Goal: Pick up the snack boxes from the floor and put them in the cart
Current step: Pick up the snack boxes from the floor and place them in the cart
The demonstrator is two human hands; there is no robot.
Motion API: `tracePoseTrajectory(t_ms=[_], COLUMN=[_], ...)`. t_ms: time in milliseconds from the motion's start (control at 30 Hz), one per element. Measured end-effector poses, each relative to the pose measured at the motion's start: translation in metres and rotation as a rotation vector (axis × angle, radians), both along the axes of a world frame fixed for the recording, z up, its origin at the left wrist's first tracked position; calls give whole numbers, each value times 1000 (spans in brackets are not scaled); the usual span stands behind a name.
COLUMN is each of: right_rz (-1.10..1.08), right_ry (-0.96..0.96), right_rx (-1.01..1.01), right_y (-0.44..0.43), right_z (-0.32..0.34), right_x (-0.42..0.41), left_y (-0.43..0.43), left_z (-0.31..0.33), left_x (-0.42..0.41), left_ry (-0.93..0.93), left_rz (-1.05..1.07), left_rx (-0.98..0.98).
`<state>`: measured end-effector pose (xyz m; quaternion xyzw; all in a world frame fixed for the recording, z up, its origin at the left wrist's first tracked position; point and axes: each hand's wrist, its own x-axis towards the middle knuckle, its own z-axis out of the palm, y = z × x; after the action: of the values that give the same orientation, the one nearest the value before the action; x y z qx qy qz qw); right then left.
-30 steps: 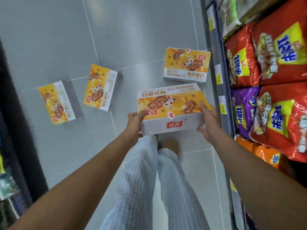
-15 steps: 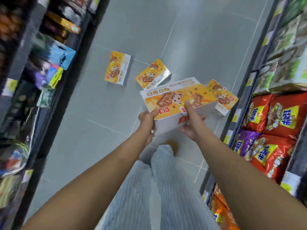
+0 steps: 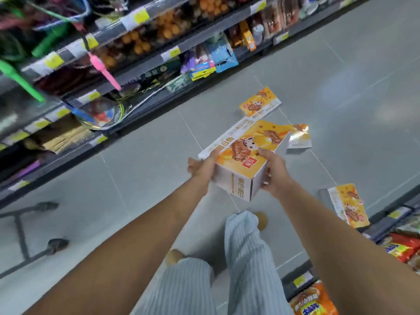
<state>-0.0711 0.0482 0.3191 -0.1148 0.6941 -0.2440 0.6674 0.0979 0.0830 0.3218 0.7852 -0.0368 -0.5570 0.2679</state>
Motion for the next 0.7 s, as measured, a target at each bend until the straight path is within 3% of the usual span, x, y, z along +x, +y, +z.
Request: tracePoseTrajectory(t_ms=[100, 267, 433, 700], right_rz=[219, 440, 747, 1039], right_ry=[-5, -95, -170, -271], right_rx=[-43, -72, -148, -273], right_y=[30, 84, 151, 228], right_z=[23, 56, 98, 157], right_x=[64, 168, 313, 482], left_y=[39, 143, 270, 377], left_z=[17, 63, 121, 177], left_x=[96, 215, 318, 421], left_ry=[-83, 135, 227, 243], left_rz=[-101, -118, 156, 457], left_rx=[-56, -79, -246, -409])
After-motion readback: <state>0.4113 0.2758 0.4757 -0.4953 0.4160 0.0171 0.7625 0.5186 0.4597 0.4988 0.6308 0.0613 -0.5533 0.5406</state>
